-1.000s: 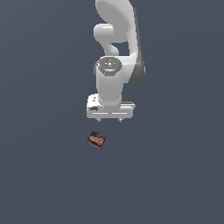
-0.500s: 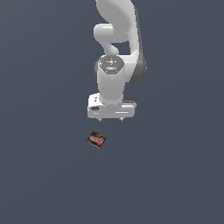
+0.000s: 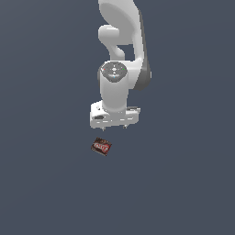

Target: Pick up the object and move it to a goal position.

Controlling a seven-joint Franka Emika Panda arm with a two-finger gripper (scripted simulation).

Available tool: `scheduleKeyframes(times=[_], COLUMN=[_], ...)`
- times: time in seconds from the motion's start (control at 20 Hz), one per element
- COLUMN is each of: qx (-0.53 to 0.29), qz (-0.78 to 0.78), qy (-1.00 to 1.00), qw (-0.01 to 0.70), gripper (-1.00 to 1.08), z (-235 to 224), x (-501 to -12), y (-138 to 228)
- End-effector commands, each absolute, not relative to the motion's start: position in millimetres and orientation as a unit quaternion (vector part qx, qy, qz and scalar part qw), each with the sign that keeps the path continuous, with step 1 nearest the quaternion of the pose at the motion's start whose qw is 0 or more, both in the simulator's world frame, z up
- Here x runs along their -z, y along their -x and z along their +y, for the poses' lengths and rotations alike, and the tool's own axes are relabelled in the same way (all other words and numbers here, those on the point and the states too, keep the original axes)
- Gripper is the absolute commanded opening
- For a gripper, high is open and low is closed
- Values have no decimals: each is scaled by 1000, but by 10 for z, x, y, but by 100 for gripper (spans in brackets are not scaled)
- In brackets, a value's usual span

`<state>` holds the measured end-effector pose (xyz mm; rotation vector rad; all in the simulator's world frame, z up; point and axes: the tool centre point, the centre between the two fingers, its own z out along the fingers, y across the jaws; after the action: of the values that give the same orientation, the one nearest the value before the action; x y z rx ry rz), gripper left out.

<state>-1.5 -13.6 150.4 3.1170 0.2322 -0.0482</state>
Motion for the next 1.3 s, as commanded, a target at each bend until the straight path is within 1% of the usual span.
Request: scheduleKeyframes(times=[0.0, 1.25], qx=[15, 9], qz=[97, 391], qy=[-995, -920], qw=[8, 4], gripper=[100, 100], z=[-170, -610], x=[-1466, -952], y=[-3, -206])
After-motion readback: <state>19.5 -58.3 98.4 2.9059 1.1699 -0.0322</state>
